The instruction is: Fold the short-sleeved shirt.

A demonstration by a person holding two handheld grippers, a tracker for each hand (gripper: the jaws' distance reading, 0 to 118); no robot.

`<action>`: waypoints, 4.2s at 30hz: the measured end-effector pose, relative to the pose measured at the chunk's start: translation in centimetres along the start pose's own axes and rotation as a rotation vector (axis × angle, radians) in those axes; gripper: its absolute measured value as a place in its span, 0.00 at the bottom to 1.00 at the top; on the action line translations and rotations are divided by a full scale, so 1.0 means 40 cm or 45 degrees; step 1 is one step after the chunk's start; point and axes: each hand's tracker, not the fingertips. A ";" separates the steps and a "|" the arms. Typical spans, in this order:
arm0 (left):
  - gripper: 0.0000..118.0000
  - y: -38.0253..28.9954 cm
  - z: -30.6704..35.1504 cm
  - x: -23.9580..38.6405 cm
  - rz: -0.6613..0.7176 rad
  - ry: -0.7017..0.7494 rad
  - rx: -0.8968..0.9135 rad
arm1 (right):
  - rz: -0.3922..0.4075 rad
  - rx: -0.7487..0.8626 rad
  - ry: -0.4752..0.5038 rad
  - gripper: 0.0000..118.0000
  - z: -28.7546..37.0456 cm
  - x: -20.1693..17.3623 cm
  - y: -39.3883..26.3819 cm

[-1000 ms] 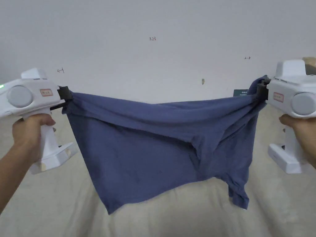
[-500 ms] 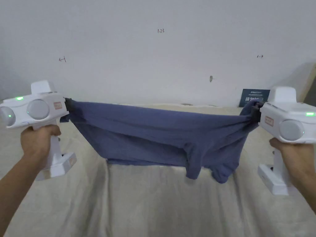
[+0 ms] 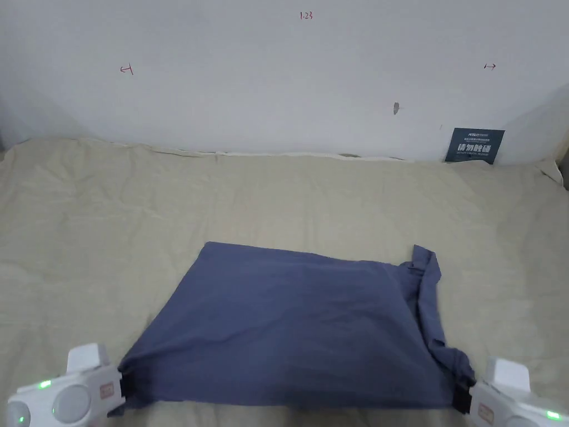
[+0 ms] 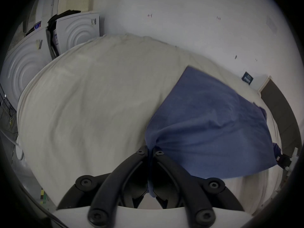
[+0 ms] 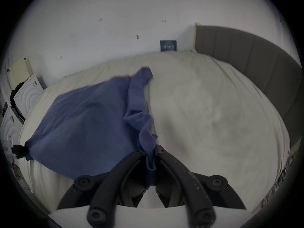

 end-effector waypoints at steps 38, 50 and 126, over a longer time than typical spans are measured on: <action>0.94 -0.051 0.426 0.205 -0.261 -0.151 0.594 | 0.145 0.579 0.000 0.84 0.481 -0.092 -0.011; 0.00 -0.001 0.446 0.323 -0.399 -0.245 0.731 | 0.149 0.758 -0.090 0.01 0.516 -0.109 0.051; 0.03 0.718 0.412 0.299 -0.378 -0.125 0.842 | 0.348 0.915 -0.135 0.05 0.433 -0.165 0.724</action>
